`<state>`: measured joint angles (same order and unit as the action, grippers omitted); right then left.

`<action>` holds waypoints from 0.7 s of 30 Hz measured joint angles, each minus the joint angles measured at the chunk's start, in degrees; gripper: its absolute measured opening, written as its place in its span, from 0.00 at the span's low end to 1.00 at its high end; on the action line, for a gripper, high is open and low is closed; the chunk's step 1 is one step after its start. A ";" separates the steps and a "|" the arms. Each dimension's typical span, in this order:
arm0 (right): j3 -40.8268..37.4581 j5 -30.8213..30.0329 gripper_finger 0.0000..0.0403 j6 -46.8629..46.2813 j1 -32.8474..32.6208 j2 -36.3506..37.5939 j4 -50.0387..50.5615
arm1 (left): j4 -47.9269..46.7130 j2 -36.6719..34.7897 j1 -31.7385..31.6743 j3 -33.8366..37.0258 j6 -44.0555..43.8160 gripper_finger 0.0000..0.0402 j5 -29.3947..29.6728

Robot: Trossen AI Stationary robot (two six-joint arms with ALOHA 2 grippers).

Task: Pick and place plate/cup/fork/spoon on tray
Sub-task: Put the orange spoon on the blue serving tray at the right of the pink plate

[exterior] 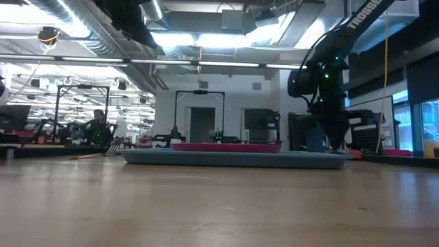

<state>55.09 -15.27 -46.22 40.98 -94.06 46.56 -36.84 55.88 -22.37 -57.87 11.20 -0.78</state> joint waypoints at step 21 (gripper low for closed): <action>13.18 -0.42 0.00 -12.86 -17.29 0.02 8.11 | -0.24 0.00 0.02 0.00 1.52 0.07 -2.14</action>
<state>68.27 -15.69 -59.08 23.68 -94.04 54.67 -37.08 55.88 -22.35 -57.87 12.72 -2.92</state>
